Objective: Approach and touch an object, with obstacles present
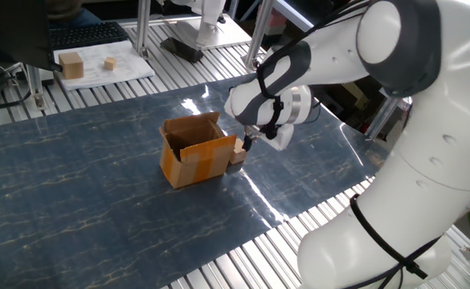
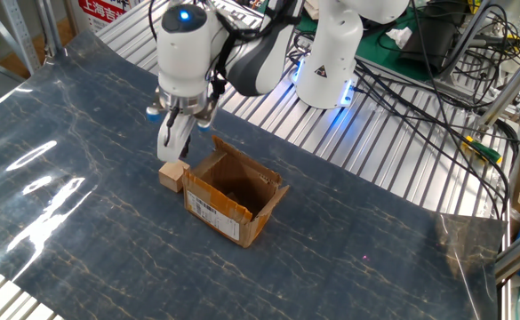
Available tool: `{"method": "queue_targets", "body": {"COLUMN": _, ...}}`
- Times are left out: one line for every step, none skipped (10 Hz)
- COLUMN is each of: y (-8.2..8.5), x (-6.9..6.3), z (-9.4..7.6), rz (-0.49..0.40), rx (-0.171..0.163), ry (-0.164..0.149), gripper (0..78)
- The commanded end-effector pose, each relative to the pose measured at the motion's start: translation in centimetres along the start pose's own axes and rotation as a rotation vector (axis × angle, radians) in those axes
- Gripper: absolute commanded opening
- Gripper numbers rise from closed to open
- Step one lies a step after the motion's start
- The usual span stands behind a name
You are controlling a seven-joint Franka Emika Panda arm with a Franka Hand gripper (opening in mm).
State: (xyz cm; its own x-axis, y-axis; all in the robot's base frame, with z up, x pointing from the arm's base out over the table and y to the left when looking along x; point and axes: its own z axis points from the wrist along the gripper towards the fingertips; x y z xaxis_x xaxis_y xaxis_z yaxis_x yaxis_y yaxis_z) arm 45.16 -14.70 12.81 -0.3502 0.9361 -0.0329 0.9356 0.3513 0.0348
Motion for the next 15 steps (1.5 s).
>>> {"method": "queue_targets", "body": {"y": -0.4, "x": 0.2, "z": -3.1, "rz": -0.136, "rx": 0.013, "ry": -0.002, "gripper": 0.0}}
{"method": "queue_targets", "body": {"y": -0.6, "x": 0.6, "z": -4.2, "rz": -0.209, "rx": 0.017, "ry": -0.012, "gripper": 0.0}}
{"method": "queue_targets", "body": {"y": -0.7, "x": 0.8, "z": -4.8, "rz": -0.245, "rx": 0.020, "ry": -0.017, "gripper": 0.0}}
{"method": "queue_targets", "body": {"y": -1.3, "x": 1.1, "z": -6.6, "rz": -0.343, "rx": 0.026, "ry": -0.012, "gripper": 0.0}}
{"method": "queue_targets", "body": {"y": -1.8, "x": 1.3, "z": -7.8, "rz": -0.410, "rx": 0.030, "ry": 0.003, "gripper": 0.0}}
{"method": "queue_targets", "body": {"y": -2.3, "x": 1.3, "z": -8.9, "rz": -0.480, "rx": 0.035, "ry": 0.016, "gripper": 0.0}}
{"method": "queue_targets", "body": {"y": -2.7, "x": 1.4, "z": -9.8, "rz": -0.555, "rx": 0.042, "ry": 0.021, "gripper": 0.0}}
{"method": "queue_targets", "body": {"y": -2.8, "x": 1.4, "z": -10.0, "rz": -0.573, "rx": 0.043, "ry": 0.022, "gripper": 0.0}}
{"method": "queue_targets", "body": {"y": -3.2, "x": 1.9, "z": -10.8, "rz": -0.628, "rx": 0.046, "ry": 0.022, "gripper": 0.0}}
{"method": "queue_targets", "body": {"y": -3.2, "x": 2.0, "z": -10.9, "rz": -0.631, "rx": 0.047, "ry": 0.022, "gripper": 0.0}}
{"method": "queue_targets", "body": {"y": -3.6, "x": 2.9, "z": -11.6, "rz": -0.658, "rx": 0.048, "ry": 0.022, "gripper": 0.0}}
{"method": "queue_targets", "body": {"y": -3.7, "x": 3.2, "z": -11.8, "rz": -0.677, "rx": 0.047, "ry": 0.022, "gripper": 0.0}}
{"method": "queue_targets", "body": {"y": -3.8, "x": 3.5, "z": -11.9, "rz": -0.690, "rx": 0.048, "ry": 0.022, "gripper": 0.0}}
{"method": "queue_targets", "body": {"y": -4.0, "x": 3.8, "z": -12.2, "rz": -0.707, "rx": 0.049, "ry": 0.024, "gripper": 0.0}}
{"method": "queue_targets", "body": {"y": -4.1, "x": 4.2, "z": -12.5, "rz": -0.726, "rx": 0.053, "ry": 0.024, "gripper": 0.0}}
